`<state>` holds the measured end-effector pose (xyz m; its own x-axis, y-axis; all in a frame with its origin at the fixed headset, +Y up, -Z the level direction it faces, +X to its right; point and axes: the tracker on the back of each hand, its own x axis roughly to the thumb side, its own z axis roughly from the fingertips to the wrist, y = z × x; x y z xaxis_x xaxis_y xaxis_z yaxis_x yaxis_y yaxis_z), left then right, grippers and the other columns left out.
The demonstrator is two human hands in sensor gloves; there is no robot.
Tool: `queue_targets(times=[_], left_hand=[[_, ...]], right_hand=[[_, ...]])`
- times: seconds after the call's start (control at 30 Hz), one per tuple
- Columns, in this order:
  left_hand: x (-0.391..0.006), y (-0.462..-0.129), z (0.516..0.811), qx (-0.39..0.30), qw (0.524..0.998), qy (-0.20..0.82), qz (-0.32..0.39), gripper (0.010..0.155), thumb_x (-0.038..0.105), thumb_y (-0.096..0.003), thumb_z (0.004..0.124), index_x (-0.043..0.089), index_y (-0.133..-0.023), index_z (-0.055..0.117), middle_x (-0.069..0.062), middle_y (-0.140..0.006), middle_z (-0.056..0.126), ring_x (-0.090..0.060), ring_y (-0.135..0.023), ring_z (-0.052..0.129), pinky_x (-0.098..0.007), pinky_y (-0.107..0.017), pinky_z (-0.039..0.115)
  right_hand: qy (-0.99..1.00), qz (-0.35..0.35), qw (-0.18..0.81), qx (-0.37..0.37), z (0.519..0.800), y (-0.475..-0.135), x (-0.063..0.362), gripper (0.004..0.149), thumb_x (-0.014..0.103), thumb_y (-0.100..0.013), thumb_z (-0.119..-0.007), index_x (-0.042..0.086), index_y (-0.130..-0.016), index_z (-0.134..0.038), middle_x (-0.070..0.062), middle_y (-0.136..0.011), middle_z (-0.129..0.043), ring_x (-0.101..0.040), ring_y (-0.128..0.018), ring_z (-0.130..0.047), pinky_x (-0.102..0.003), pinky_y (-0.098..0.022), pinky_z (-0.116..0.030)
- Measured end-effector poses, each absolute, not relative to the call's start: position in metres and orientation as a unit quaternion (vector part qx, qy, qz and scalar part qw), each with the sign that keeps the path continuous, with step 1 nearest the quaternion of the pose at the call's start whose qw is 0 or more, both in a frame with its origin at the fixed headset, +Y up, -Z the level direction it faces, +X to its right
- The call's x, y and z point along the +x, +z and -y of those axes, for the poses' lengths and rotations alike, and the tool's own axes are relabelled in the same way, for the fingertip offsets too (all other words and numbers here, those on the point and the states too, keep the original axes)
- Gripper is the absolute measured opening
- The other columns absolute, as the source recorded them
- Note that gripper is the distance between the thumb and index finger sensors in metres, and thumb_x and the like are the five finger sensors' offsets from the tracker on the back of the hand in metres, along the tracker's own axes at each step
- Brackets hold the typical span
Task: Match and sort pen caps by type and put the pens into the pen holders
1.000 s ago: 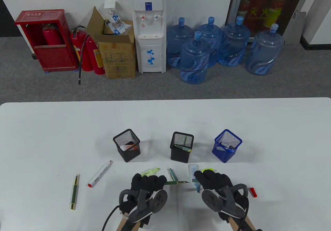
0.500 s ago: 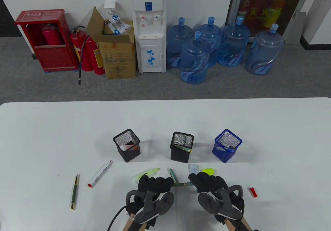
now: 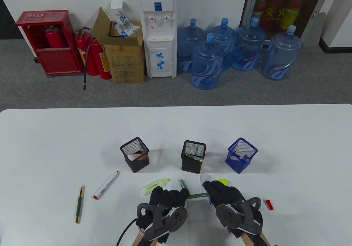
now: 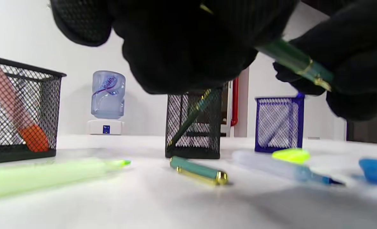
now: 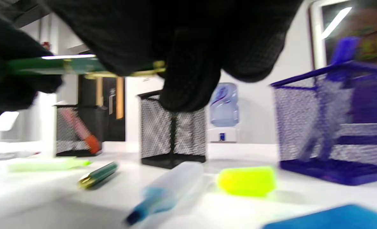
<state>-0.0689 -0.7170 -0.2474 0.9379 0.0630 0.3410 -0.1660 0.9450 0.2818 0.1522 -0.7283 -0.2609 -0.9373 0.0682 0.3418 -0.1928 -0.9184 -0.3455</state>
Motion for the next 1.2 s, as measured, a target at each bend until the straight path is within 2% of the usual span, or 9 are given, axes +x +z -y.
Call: queue_targets(times=[0.03,0.17,0.33,0.47,0.57,0.8,1.0,1.13,1.2], left_hand=[[-0.073,-0.247,0.711,0.171,0.970,0.058,0.161,0.049,0.039,-0.0397,0.076,0.039,-0.088,0.085,0.004,-0.072,0.103,-0.018,-0.048,0.106,-0.059,-0.069,0.072],[-0.087,-0.258,0.685,0.206,0.970,0.053,0.121,0.048,0.040,-0.0400,0.079,0.043,-0.088,0.084,0.004,-0.073,0.102,-0.018,-0.050,0.105,-0.059,-0.070,0.071],[-0.086,-0.278,0.647,0.238,0.968,0.012,0.075,0.048,0.040,-0.0411,0.078,0.043,-0.088,0.084,0.006,-0.075,0.100,-0.018,-0.053,0.104,-0.058,-0.073,0.068],[-0.078,-0.298,0.630,0.231,0.973,-0.008,0.016,0.048,0.041,-0.0424,0.077,0.044,-0.090,0.082,0.006,-0.077,0.098,-0.018,-0.056,0.102,-0.058,-0.075,0.066],[-0.066,-0.314,0.630,0.195,0.980,-0.031,-0.012,0.048,0.042,-0.0426,0.077,0.046,-0.090,0.082,0.007,-0.079,0.097,-0.018,-0.060,0.101,-0.057,-0.076,0.064],[-0.033,-0.335,0.649,0.182,0.978,-0.092,-0.029,0.048,0.042,-0.0428,0.077,0.047,-0.090,0.081,0.007,-0.081,0.095,-0.018,-0.062,0.100,-0.057,-0.077,0.063],[-0.019,-0.345,0.661,0.176,0.979,-0.096,-0.025,0.050,0.042,-0.0428,0.077,0.047,-0.092,0.079,0.008,-0.083,0.095,-0.017,-0.063,0.100,-0.056,-0.077,0.063],[-0.015,-0.345,0.669,0.159,0.984,-0.083,-0.021,0.065,0.047,-0.0412,0.076,0.047,-0.104,0.059,0.009,-0.094,0.090,-0.018,-0.074,0.098,-0.056,-0.078,0.062],[-0.017,-0.343,0.670,0.151,0.986,-0.072,-0.010,0.069,0.050,-0.0397,0.074,0.046,-0.106,0.054,0.008,-0.099,0.086,-0.019,-0.079,0.096,-0.057,-0.078,0.061]], right_hand=[[0.966,0.200,0.072,0.146,0.727,-0.262,0.160,0.070,0.042,-0.039,-0.077,0.023,-0.104,-0.059,-0.005,-0.104,-0.069,-0.012,-0.065,-0.100,-0.040,-0.056,-0.088],[0.971,0.198,0.088,0.106,0.729,-0.266,0.190,0.073,0.043,-0.041,-0.075,0.019,-0.106,-0.052,-0.010,-0.108,-0.061,-0.018,-0.072,-0.094,-0.043,-0.058,-0.084],[0.977,0.182,0.072,0.090,0.737,-0.273,0.208,0.072,0.043,-0.041,-0.075,0.019,-0.105,-0.055,-0.010,-0.106,-0.064,-0.018,-0.073,-0.095,-0.043,-0.058,-0.085],[0.978,0.177,0.079,0.081,0.740,-0.274,0.213,0.071,0.043,-0.041,-0.075,0.019,-0.105,-0.057,-0.010,-0.106,-0.066,-0.018,-0.073,-0.095,-0.043,-0.058,-0.085],[0.978,0.175,0.073,0.082,0.742,-0.275,0.214,0.071,0.043,-0.041,-0.075,0.019,-0.105,-0.057,-0.010,-0.105,-0.066,-0.018,-0.073,-0.095,-0.043,-0.058,-0.085],[0.980,0.167,0.073,0.076,0.745,-0.276,0.219,0.070,0.043,-0.041,-0.075,0.019,-0.104,-0.058,-0.010,-0.105,-0.068,-0.018,-0.073,-0.096,-0.043,-0.058,-0.085],[0.981,0.162,0.068,0.078,0.745,-0.276,0.219,0.069,0.043,-0.041,-0.075,0.020,-0.104,-0.060,-0.010,-0.105,-0.069,-0.018,-0.073,-0.096,-0.045,-0.059,-0.085],[0.982,0.157,0.059,0.082,0.747,-0.277,0.218,0.069,0.043,-0.041,-0.075,0.020,-0.104,-0.060,-0.010,-0.104,-0.069,-0.018,-0.074,-0.096,-0.045,-0.059,-0.085],[0.982,0.158,0.056,0.083,0.747,-0.277,0.219,0.069,0.043,-0.041,-0.075,0.020,-0.104,-0.060,-0.010,-0.104,-0.070,-0.018,-0.074,-0.096,-0.045,-0.059,-0.085]])
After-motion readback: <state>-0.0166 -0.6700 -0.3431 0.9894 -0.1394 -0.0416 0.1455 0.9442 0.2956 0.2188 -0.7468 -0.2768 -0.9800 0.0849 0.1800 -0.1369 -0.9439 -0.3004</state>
